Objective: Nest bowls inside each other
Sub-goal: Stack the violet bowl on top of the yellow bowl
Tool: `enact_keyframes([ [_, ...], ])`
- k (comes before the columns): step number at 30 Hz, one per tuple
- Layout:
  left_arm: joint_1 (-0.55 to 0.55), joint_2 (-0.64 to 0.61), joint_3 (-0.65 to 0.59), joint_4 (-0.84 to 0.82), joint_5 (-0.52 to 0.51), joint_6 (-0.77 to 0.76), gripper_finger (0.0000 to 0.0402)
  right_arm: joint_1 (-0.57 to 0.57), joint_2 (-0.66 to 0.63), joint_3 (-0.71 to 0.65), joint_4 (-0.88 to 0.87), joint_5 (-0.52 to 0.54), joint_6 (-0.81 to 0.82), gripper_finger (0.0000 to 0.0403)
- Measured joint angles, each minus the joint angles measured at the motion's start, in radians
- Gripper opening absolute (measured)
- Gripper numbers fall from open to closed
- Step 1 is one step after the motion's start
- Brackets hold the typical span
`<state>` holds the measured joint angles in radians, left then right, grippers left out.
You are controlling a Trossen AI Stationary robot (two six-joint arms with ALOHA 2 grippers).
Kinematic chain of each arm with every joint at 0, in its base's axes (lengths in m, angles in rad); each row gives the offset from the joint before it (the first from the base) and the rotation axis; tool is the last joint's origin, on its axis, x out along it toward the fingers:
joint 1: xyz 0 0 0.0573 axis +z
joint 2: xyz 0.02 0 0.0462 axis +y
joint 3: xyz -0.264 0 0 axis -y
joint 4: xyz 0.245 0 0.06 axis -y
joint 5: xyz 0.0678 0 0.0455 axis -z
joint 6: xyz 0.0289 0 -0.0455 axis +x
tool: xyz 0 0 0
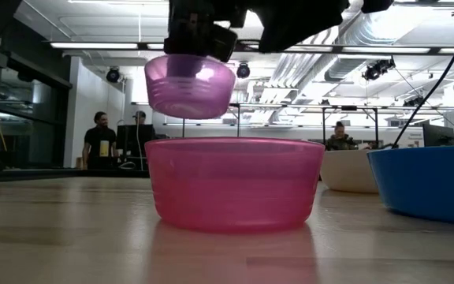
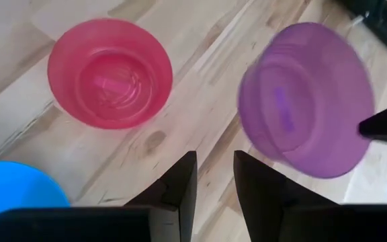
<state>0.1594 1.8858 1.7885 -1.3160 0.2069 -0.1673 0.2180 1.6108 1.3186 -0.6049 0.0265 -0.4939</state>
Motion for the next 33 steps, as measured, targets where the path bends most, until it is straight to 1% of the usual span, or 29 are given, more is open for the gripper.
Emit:
enact_keyframes([
  [5,0.034,0.0,0.0,-0.04,-0.001,-0.109,0.0,0.0,0.0,0.0,-0.03,-0.005,0.04,0.0092],
  [13,0.052,0.0,0.0,-0.039,-0.008,-0.271,0.0,-0.003,0.0,0.0,-0.023,-0.004,0.125,0.0092],
  [21,0.057,0.0,0.0,-0.036,-0.087,-0.453,0.0,-0.003,0.0,0.0,0.038,0.01,0.223,0.0092],
  [28,0.057,0.0,0.0,-0.017,-0.094,-0.548,0.0,-0.009,0.037,-0.001,0.059,0.021,0.254,0.0092],
  [29,0.057,0.0,0.0,-0.012,-0.094,-0.558,0.0,-0.009,0.048,-0.001,0.068,0.031,0.248,0.0092],
  [33,0.057,0.0,0.0,-0.016,-0.11,-0.602,0.0,-0.009,0.092,-0.001,0.062,0.143,0.194,0.0092],
])
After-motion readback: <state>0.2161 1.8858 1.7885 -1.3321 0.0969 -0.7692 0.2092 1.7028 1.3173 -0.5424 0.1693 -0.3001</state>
